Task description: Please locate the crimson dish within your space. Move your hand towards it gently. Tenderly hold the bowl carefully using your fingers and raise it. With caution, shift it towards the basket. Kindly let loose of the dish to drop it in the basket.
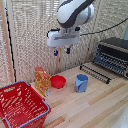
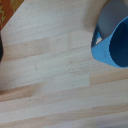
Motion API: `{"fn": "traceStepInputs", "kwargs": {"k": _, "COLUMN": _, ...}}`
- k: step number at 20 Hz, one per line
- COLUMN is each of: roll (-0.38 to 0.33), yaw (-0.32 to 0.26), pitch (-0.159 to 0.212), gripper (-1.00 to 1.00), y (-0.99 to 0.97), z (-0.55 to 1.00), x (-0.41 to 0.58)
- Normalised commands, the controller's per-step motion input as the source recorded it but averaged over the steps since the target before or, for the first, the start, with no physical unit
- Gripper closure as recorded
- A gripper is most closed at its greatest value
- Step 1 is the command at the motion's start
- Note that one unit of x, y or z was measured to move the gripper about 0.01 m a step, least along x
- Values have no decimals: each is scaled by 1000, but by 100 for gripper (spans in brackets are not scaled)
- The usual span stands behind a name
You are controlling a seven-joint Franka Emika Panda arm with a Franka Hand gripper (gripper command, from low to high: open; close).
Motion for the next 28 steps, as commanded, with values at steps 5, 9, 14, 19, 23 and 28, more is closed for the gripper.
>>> {"fn": "traceStepInputs", "kwargs": {"k": 5, "roll": 40, "yaw": 1, "pitch": 5, "gripper": -100, "y": -358, "z": -69, "x": 487}}
{"fn": "traceStepInputs", "kwargs": {"k": 9, "roll": 62, "yaw": 0, "pitch": 8, "gripper": -100, "y": -441, "z": -130, "x": 454}}
{"fn": "traceStepInputs", "kwargs": {"k": 14, "roll": 63, "yaw": -25, "pitch": 5, "gripper": -100, "y": -377, "z": -207, "x": 308}}
{"fn": "traceStepInputs", "kwargs": {"k": 19, "roll": 14, "yaw": -90, "pitch": 9, "gripper": -100, "y": -133, "z": -393, "x": 207}}
{"fn": "traceStepInputs", "kwargs": {"k": 23, "roll": 0, "yaw": -136, "pitch": 46, "gripper": -100, "y": 0, "z": -429, "x": 317}}
{"fn": "traceStepInputs", "kwargs": {"k": 28, "roll": 0, "yaw": -132, "pitch": 80, "gripper": -100, "y": 0, "z": -431, "x": 344}}
